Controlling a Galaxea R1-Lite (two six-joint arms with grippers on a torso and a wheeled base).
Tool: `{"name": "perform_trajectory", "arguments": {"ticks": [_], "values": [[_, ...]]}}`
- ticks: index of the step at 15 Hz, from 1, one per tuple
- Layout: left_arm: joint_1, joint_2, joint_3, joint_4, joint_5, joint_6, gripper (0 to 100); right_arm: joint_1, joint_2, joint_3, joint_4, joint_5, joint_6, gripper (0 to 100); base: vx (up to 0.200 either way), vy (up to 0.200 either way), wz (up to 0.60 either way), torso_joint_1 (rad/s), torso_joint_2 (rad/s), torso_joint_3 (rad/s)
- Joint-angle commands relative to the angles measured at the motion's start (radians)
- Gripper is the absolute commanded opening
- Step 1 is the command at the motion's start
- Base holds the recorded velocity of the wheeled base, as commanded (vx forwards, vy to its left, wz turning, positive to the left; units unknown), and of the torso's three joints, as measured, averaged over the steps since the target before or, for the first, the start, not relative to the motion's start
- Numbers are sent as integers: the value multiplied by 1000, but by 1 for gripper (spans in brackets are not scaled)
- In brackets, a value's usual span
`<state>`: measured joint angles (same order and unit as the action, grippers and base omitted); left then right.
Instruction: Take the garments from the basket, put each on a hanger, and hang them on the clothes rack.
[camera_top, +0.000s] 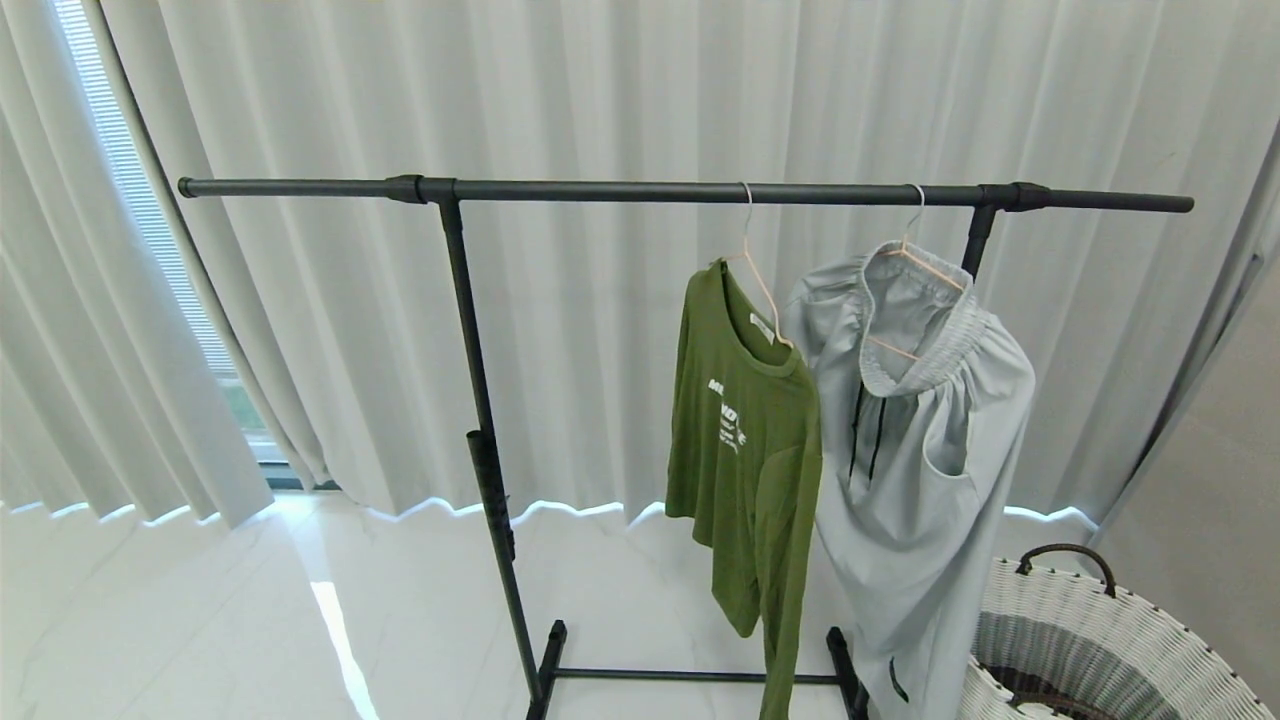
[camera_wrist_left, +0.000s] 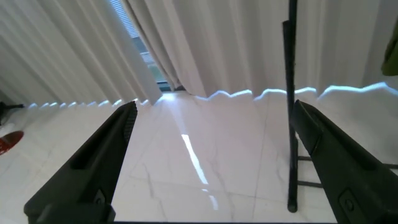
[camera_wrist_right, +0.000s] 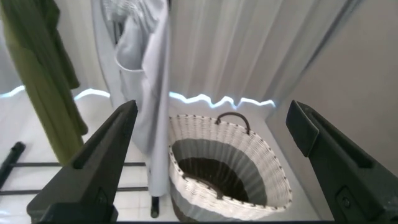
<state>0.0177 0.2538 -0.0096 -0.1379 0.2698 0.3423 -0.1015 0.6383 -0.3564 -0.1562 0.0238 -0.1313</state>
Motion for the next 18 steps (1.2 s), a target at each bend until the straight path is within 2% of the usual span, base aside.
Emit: {"name": "perform_trajectory", "arguments": {"ticks": [1,3,6,7,11,13,16,18], "values": [[-13,-232,-1,84,52,-3,100,-17,-98,42,1,2,-1,100,0,0,0,0,0,0],[-16,-254,0,84,101,-25,100,-15,-144,57,1,2,-2,100,0,0,0,0,0,0],[-16,-254,2,84,105,-83,100,-15,-241,100,4,4,-2,100,0,0,0,0,0,0],[-16,-254,2,84,62,-95,100,-15,-293,117,26,4,-2,100,0,0,0,0,0,0],[-16,-252,10,78,-294,-220,100,-14,-476,120,207,8,-4,100,0,0,0,0,0,0],[-16,-252,10,132,-307,-249,100,-12,-545,122,279,2,-2,100,0,0,0,0,0,0],[-16,-254,10,133,-300,-284,100,-12,-543,123,277,8,-1,100,0,0,0,0,0,0],[-16,-254,10,133,-300,-286,100,-10,-543,174,253,10,-1,100,0,0,0,0,0,0]]}}
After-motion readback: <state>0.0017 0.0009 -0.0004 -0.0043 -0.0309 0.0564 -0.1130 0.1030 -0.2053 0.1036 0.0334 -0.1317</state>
